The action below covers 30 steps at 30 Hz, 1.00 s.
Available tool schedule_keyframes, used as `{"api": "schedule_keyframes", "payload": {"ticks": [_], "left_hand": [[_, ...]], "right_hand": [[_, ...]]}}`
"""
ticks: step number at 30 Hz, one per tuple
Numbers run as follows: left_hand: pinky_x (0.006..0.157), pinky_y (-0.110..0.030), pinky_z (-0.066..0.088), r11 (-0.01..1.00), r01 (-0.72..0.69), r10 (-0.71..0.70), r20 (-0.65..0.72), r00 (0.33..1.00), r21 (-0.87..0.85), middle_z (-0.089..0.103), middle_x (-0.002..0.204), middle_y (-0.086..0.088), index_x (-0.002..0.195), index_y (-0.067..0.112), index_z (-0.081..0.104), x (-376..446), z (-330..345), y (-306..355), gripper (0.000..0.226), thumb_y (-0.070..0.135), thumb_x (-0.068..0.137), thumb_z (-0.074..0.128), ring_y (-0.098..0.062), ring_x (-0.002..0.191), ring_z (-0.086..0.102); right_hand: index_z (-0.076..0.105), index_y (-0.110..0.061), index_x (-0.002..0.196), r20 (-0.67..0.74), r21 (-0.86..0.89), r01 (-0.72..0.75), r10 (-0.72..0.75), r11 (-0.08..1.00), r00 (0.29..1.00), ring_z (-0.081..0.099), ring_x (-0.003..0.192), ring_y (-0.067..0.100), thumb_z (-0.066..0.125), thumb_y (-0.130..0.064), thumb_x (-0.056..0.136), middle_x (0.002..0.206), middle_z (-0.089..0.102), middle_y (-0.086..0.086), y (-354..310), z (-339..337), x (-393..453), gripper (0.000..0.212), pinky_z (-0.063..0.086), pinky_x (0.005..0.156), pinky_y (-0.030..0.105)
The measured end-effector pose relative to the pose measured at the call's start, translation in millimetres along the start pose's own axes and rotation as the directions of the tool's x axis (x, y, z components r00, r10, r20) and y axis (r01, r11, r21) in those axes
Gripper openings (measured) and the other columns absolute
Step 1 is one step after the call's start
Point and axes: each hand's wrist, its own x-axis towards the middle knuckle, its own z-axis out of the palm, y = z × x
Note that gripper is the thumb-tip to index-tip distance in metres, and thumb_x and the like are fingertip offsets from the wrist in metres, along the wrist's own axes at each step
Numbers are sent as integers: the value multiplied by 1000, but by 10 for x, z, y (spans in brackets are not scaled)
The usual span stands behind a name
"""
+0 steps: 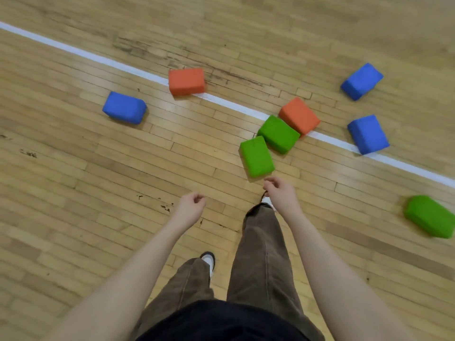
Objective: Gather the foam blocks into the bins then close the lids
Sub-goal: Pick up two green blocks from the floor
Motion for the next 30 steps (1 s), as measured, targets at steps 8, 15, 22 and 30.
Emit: {"api": "schedule_keyframes", "payload": {"ticks": [8, 15, 22, 30], "left_hand": [[79, -26, 42, 999, 6, -6, -1, 1000, -53, 62, 110, -7, 119, 9, 59, 1050, 446, 1602, 30, 22, 96, 44, -22, 100, 58], [76, -22, 36, 1000, -27, 27, 40, 999, -11, 63, 108, -8, 117, 8, 60, 2112, 894, 2045, 28, 17, 95, 46, -22, 100, 57], [75, -18, 33, 996, -90, 89, 45, 995, 27, 60, 118, -9, 122, 7, 56, 3427, 1548, 1551, 31, 19, 95, 48, -18, 101, 53], [102, -31, 35, 943, -256, 222, 172, 960, 213, 48, 134, -14, 136, 8, 45, 5142, 2612, 480, 45, 24, 95, 50, -26, 120, 47]], "right_hand": [[60, -9, 114, 110, -77, 13, -5, 997, 994, 57, 80, 21, 47, -17, 94, 89, 61, 5, -164, -864, 1438, 25, 41, 67, 28], [60, -6, 119, 100, -137, 32, -19, 990, 995, 50, 77, 17, 47, -15, 95, 93, 61, 7, 57, -974, 2541, 28, 27, 58, 25], [60, -7, 120, 43, -165, -15, 23, 986, 999, 52, 81, 17, 49, -17, 95, 101, 64, 9, 877, -357, 3644, 29, 31, 64, 24], [62, -20, 122, 22, -323, 24, -17, 946, 1000, 57, 106, 29, 56, -27, 90, 115, 63, 9, 2158, 639, 5086, 33, 45, 89, 39]]}}
